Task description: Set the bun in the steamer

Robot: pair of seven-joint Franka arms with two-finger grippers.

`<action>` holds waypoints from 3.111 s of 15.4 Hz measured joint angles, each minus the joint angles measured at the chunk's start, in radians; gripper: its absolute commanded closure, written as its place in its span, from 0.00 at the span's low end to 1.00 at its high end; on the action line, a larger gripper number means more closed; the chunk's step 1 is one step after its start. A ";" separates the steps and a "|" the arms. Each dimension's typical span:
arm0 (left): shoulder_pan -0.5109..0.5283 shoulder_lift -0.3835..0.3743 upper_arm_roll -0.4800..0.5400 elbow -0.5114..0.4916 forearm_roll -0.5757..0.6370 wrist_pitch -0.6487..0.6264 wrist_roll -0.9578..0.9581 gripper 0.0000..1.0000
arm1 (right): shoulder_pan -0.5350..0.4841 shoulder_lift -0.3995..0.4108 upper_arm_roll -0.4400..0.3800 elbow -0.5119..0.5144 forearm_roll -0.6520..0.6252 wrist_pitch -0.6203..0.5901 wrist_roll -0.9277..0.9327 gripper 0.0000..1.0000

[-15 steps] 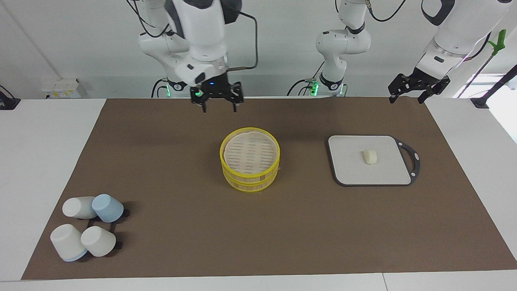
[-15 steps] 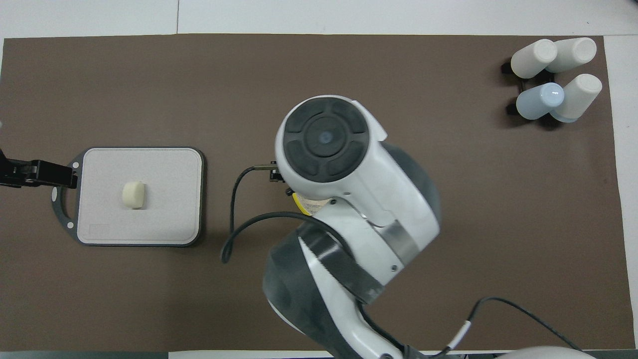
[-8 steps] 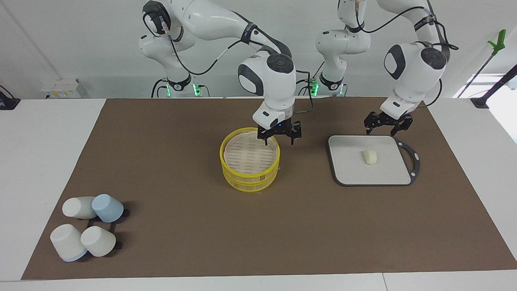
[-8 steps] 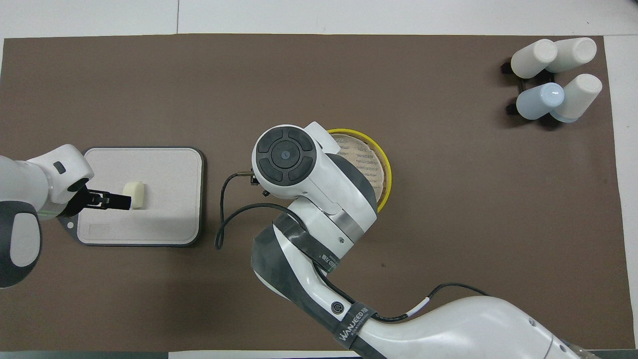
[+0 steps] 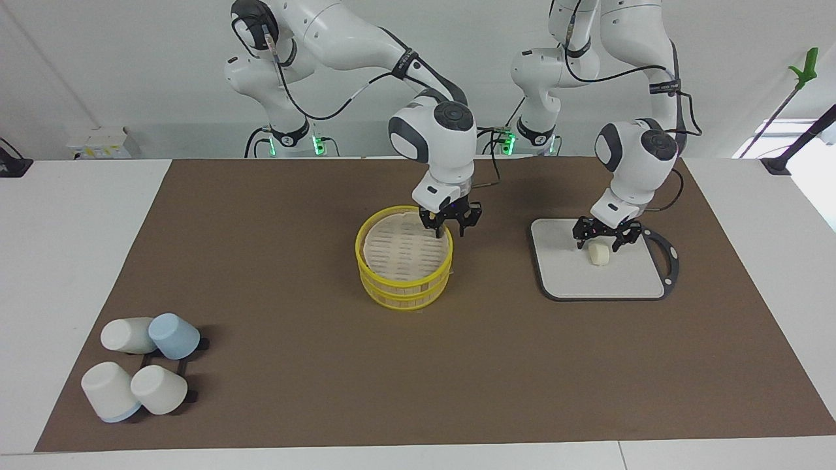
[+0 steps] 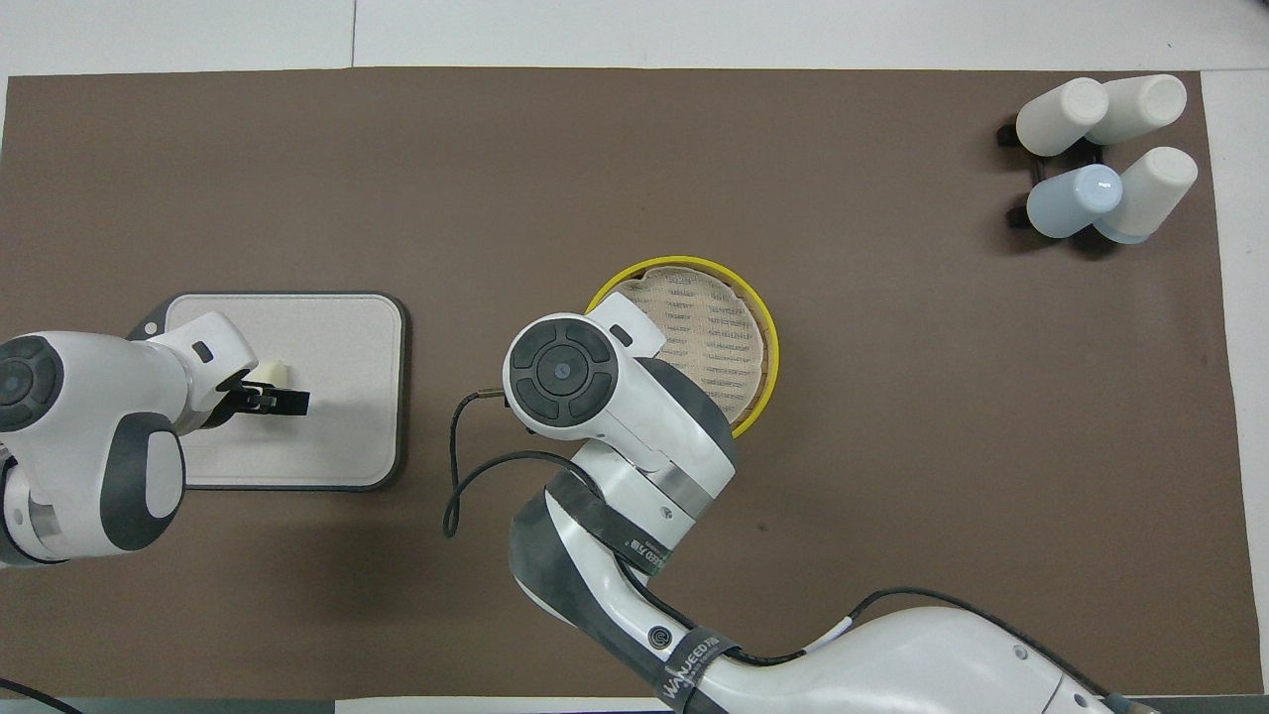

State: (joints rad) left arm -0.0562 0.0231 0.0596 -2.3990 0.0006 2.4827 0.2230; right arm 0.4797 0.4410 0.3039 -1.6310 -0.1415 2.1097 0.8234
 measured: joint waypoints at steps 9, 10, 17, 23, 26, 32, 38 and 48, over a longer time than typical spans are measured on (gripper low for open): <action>0.000 -0.002 -0.001 0.039 -0.003 -0.064 -0.006 0.83 | -0.143 -0.079 -0.011 0.251 -0.063 -0.515 -0.374 1.00; -0.002 -0.003 -0.003 0.086 -0.012 -0.138 -0.030 0.83 | -0.201 -0.114 -0.012 0.257 -0.042 -0.579 -0.444 1.00; -0.316 0.070 -0.029 0.598 -0.097 -0.517 -0.674 0.83 | -0.555 -0.315 -0.014 0.133 -0.016 -0.745 -0.949 1.00; -0.608 0.249 -0.033 0.666 -0.110 -0.324 -0.921 0.80 | -0.593 -0.350 -0.003 0.014 -0.008 -0.653 -1.004 1.00; -0.688 0.355 -0.030 0.662 -0.099 -0.227 -0.942 0.79 | -0.588 -0.371 0.001 -0.021 0.004 -0.635 -1.004 1.00; -0.710 0.437 -0.026 0.661 -0.096 -0.152 -0.950 0.00 | -0.588 -0.381 0.001 -0.035 0.005 -0.626 -1.004 1.00; -0.660 0.345 -0.004 0.671 -0.096 -0.298 -0.999 0.00 | -0.572 -0.383 0.002 -0.042 0.072 -0.574 -0.947 1.00; -0.187 -0.024 0.017 0.675 -0.083 -0.796 -0.463 0.00 | -0.090 -0.112 0.007 -0.025 0.036 -0.045 -0.293 1.00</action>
State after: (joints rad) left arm -0.2432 -0.0013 0.0768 -1.7244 -0.0823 1.6862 -0.2404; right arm 0.3896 0.3294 0.3104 -1.6557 -0.1054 2.0646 0.5299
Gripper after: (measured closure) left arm 0.000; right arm 0.907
